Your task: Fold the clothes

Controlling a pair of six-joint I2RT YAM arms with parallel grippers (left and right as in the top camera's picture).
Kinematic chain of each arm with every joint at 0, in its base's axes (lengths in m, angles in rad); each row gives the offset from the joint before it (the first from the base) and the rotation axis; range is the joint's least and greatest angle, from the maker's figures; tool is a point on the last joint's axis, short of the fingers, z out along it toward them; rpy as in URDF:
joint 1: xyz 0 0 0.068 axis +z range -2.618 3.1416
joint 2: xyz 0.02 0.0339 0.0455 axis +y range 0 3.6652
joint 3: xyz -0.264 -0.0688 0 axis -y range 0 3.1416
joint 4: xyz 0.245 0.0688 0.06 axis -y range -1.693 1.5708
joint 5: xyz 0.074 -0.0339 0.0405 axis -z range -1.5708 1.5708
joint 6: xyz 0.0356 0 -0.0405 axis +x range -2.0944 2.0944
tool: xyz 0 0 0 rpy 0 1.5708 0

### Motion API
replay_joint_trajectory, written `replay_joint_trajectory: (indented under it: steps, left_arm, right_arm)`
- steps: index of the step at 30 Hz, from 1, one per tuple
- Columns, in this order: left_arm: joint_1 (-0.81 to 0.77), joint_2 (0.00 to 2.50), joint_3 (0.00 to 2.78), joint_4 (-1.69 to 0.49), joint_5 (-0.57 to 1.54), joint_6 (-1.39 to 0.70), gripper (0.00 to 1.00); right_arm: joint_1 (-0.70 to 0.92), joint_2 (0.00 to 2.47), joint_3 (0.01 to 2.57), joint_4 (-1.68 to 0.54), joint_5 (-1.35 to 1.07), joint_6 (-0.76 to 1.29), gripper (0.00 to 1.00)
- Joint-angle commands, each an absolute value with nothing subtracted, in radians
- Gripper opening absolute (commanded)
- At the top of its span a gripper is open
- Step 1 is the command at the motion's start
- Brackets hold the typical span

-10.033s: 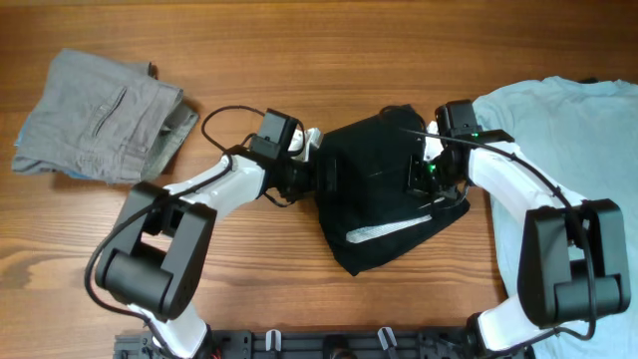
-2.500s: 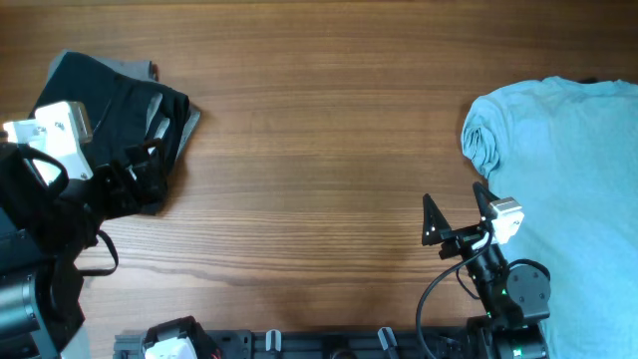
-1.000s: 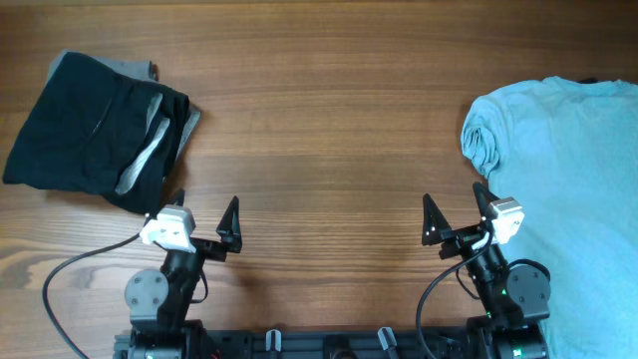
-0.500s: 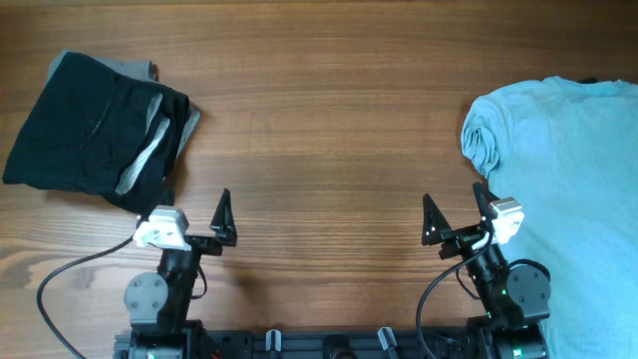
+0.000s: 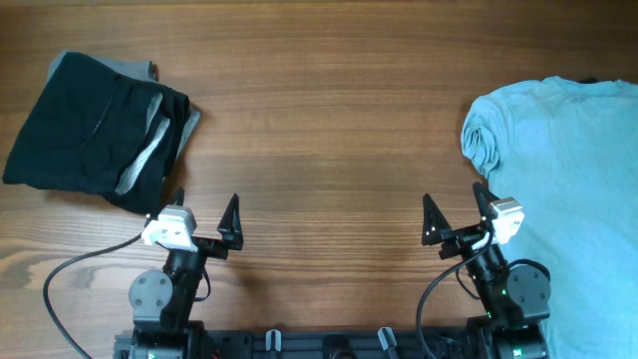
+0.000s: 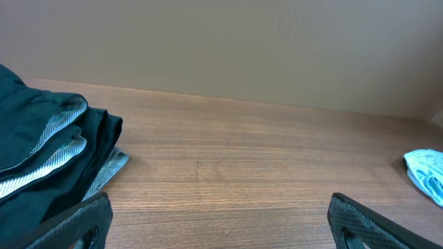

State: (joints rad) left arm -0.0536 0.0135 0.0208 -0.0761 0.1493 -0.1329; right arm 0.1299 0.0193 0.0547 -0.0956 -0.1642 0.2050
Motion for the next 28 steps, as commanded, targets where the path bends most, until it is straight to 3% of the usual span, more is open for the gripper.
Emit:
replay_joint_trajectory:
  steps: [1,28]
  left_arm:
    - [-0.059,0.006,0.013,-0.076,0.136,-0.135,1.00]
    - [-0.059,0.007,0.013,-0.076,0.136,-0.135,1.00]
  right_arm:
    - [0.132,0.010,0.050,-0.091,-0.180,0.212,1.00]
    - [0.132,0.010,0.050,-0.091,-0.180,0.212,1.00]
